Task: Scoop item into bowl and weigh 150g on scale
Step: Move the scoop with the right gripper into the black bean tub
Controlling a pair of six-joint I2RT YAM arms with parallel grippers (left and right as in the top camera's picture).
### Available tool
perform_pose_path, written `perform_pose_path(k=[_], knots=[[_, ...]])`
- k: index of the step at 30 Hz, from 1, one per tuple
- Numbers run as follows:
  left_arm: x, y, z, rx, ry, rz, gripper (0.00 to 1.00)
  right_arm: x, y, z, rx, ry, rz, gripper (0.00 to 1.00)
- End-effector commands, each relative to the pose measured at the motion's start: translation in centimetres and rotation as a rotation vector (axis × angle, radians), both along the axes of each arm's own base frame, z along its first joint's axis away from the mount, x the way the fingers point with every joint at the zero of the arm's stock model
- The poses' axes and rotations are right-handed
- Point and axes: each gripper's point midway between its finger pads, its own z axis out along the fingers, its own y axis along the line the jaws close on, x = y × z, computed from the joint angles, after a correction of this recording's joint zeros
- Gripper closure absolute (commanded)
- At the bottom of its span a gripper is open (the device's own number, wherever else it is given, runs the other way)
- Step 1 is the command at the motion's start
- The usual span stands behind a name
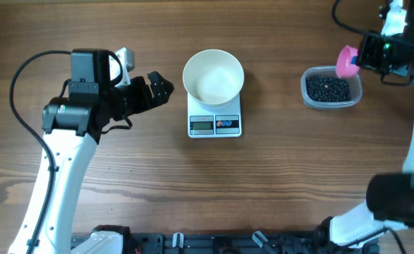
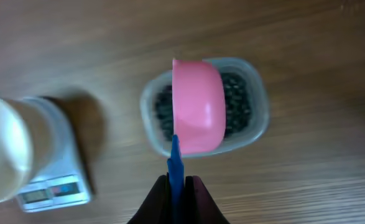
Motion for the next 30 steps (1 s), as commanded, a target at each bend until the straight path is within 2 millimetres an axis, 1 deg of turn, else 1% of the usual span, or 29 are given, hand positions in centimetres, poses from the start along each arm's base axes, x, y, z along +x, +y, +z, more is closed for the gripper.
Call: perform_pose_path(k=[1, 2, 5, 7, 8, 10, 12, 15, 20, 21, 24, 27, 30], knots=[[0.2, 0.4, 0.3, 0.047, -0.027, -0.002, 0.0, 1.3, -1.7, -0.6, -0.12, -0.013, 0.134, 0.95], [0.1, 0.4, 0.2, 0.047, -0.022, -0.002, 0.0, 1.6, -1.7, -0.7, -0.138, -0.019, 0.176, 0.96], [-0.5, 0.5, -0.2, 0.05, 0.008, -0.003, 0.0, 1.1, -2.3, -3.0, -0.187, 0.061, 0.243, 0.96], [-0.5, 0.5, -0.2, 0.05, 0.009, -0.003, 0.0, 0.3, -3.2, -4.6, -0.221, 0.129, 0.219, 0.96], [-0.5, 0.5, -0.2, 0.051, 0.009, -0.003, 0.0, 0.2, -3.3, -4.9, -0.226, 0.141, 0.216, 0.96], [-0.6, 0.5, -0.2, 0.051, 0.01, -0.003, 0.0, 0.3, -3.3, -5.6, -0.226, 0.142, 0.221, 0.96], [-0.6, 0.5, -0.2, 0.051, 0.01, -0.003, 0.0, -0.1, -3.1, -6.5, -0.214, 0.165, 0.221, 0.96], [-0.6, 0.5, -0.2, 0.051, 0.01, -0.003, 0.0, 0.1, -2.7, -6.5, -0.193, 0.151, 0.231, 0.96], [-0.6, 0.5, -0.3, 0.051, 0.011, -0.003, 0.0, -0.4, -2.6, -6.9, -0.192, 0.172, 0.259, 0.96], [-0.6, 0.5, -0.3, 0.051, 0.012, -0.003, 0.0, -0.5, -2.6, -7.4, -0.19, 0.181, 0.26, 0.96], [-0.5, 0.5, -0.4, 0.052, 0.014, -0.003, 0.0, -0.4, -2.8, -10.1, -0.205, 0.19, 0.284, 0.96], [-0.5, 0.5, -0.5, 0.052, 0.017, -0.003, 0.0, 0.6, -3.0, -11.5, -0.226, 0.153, 0.303, 0.96], [-0.5, 0.5, -0.5, 0.052, 0.017, -0.003, 0.0, -0.1, -2.1, -13.0, -0.172, 0.168, 0.311, 0.96]])
